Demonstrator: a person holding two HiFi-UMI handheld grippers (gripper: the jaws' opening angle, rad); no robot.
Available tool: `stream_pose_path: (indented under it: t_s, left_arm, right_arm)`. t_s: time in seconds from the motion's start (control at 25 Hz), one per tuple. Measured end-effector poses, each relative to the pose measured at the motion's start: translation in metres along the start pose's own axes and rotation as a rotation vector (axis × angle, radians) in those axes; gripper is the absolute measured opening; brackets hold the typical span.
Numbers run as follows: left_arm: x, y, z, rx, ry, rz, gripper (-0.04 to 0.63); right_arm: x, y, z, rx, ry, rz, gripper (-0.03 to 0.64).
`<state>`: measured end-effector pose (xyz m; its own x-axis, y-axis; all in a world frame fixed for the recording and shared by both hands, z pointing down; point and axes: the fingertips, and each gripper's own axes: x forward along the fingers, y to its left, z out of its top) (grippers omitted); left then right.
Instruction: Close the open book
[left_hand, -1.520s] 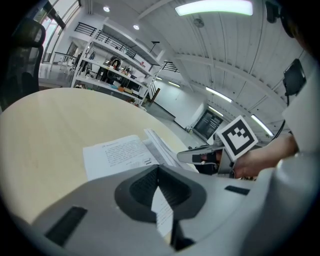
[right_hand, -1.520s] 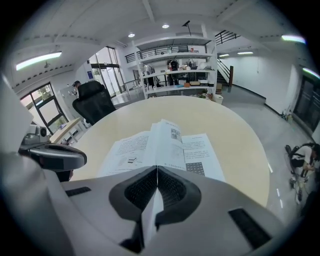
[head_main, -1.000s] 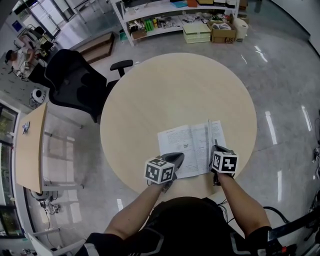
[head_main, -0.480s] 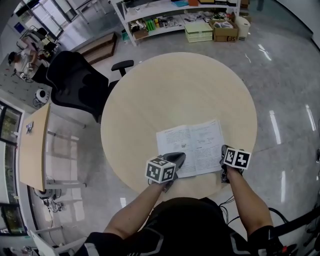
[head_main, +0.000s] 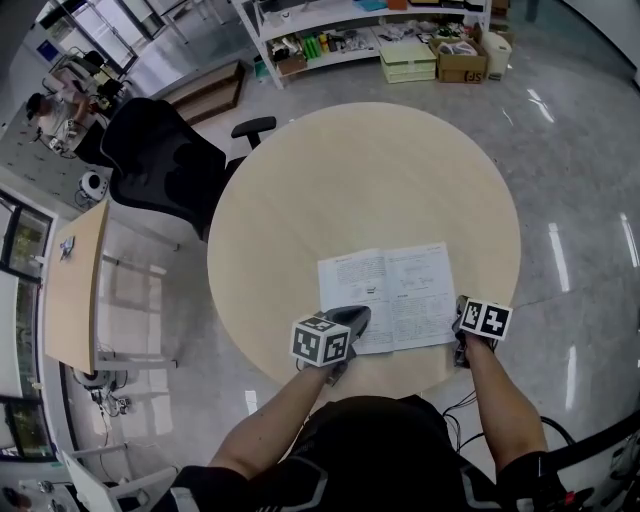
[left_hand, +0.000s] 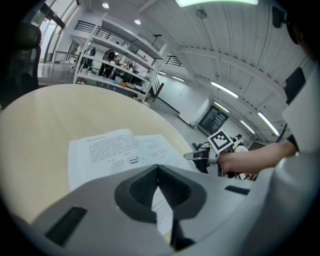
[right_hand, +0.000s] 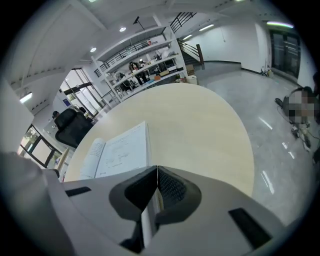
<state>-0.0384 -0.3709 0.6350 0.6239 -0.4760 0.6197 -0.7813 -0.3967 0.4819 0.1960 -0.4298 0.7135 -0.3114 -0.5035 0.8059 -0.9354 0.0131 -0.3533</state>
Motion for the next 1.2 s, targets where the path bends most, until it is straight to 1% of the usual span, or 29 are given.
stream_pose_path:
  t_s: [0.16,0.32,0.52,0.68,0.8,0.92,1.0,1.08,1.16,1.2]
  left_arm:
    - [0.001,0.0,-0.003,-0.011,0.0,0.001,-0.014]
    - [0.001,-0.002,-0.001,-0.016,-0.003,-0.003,-0.014]
    - [-0.005,-0.001,0.001,-0.021,-0.018,0.008,-0.014]
    - [-0.016,0.007,0.001,-0.038,-0.046,0.036,-0.014]
    - [-0.024,0.013,0.004,-0.072,-0.073,0.064,-0.014]
    - [-0.031,0.015,0.008,-0.092,-0.106,0.076,-0.014]
    - [-0.041,0.018,0.009,-0.104,-0.126,0.095,-0.014]
    - [-0.053,0.023,0.008,-0.122,-0.146,0.12,-0.014]
    - [-0.065,0.03,0.004,-0.138,-0.164,0.148,-0.014]
    - [-0.071,0.034,0.002,-0.146,-0.172,0.163,-0.014]
  right_arm:
    - [-0.004,-0.017,-0.006,0.015,0.012,-0.019,0.0]
    - [-0.01,-0.018,-0.004,0.022,-0.001,-0.019,0.0]
    - [-0.018,-0.002,0.006,-0.043,-0.025,0.003,0.0]
    - [-0.019,0.014,0.012,-0.086,-0.042,0.036,0.0]
    - [-0.02,0.013,0.012,-0.099,-0.037,0.025,0.0]
    - [-0.024,0.015,0.015,-0.116,-0.037,0.02,0.0]
    - [-0.03,0.031,0.019,-0.15,-0.04,0.046,0.002]
    - [-0.036,0.056,0.021,-0.199,-0.043,0.097,0.002]
    - [-0.04,0.091,0.019,-0.288,-0.043,0.162,0.003]
    - [-0.041,0.112,0.015,-0.349,-0.039,0.2,0.019]
